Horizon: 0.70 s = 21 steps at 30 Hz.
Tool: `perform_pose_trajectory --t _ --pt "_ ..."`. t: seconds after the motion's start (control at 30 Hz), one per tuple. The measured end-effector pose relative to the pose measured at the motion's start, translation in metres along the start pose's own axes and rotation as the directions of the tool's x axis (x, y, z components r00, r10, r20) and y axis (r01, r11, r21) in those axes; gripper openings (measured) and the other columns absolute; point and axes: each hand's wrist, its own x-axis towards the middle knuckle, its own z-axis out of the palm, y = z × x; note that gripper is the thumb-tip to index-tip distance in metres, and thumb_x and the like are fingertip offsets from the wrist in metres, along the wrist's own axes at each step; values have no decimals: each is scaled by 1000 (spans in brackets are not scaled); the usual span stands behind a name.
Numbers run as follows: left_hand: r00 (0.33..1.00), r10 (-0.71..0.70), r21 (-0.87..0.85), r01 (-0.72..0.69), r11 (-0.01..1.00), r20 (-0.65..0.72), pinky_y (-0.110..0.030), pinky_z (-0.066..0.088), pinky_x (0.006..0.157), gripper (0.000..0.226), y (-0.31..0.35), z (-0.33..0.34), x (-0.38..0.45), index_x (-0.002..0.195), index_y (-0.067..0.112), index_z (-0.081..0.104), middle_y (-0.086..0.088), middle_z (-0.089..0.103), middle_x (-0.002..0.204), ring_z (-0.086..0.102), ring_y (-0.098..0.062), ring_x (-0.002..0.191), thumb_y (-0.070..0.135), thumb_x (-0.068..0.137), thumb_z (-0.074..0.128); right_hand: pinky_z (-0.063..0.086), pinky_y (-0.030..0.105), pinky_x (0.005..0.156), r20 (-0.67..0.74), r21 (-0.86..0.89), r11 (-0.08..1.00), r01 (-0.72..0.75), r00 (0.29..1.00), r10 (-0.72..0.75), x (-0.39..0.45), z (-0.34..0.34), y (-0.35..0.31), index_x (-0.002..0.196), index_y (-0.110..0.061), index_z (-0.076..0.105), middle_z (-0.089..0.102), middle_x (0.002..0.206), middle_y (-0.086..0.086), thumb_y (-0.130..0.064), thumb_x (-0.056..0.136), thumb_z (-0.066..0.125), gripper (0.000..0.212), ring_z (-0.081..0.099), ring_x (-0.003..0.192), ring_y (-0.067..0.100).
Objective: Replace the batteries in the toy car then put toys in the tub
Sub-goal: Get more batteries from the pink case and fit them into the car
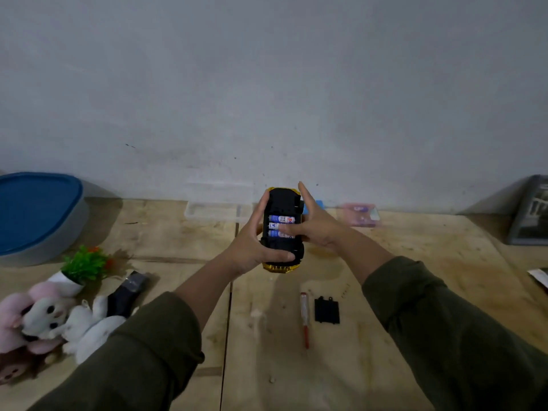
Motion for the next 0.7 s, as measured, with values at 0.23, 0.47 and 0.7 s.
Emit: perform_pose_trajectory --t 0.23,0.47,0.7 --pt "996 -92 -39 93 995 9 -42 48 99 127 -33 47 -9 146 51 5 21 46 136 55 -15 122 6 60 88 54 42 89 -43 -278 951 139 987 -157 -29 -20 53 140 -55 -9 52 136 11 -37 74 77 109 64 105 22" --pt "981 -180 -114 171 979 -70 -39 47 101 128 -64 68 -15 145 51 10 9 45 143 53 -17 124 7 55 90 46 30 82 -312 -444 893 -75 947 -75 -47 -47 124 145 -30 25 58 116 3 -31 87 63 69 54 98 16" --pt "962 -240 -98 229 969 -128 -16 54 79 122 -79 67 -23 148 46 6 22 46 127 54 -1 112 -5 66 81 43 38 93 -35 -885 463 -38 999 17 -46 -47 175 143 -22 34 52 131 10 -24 73 78 83 46 119 28"
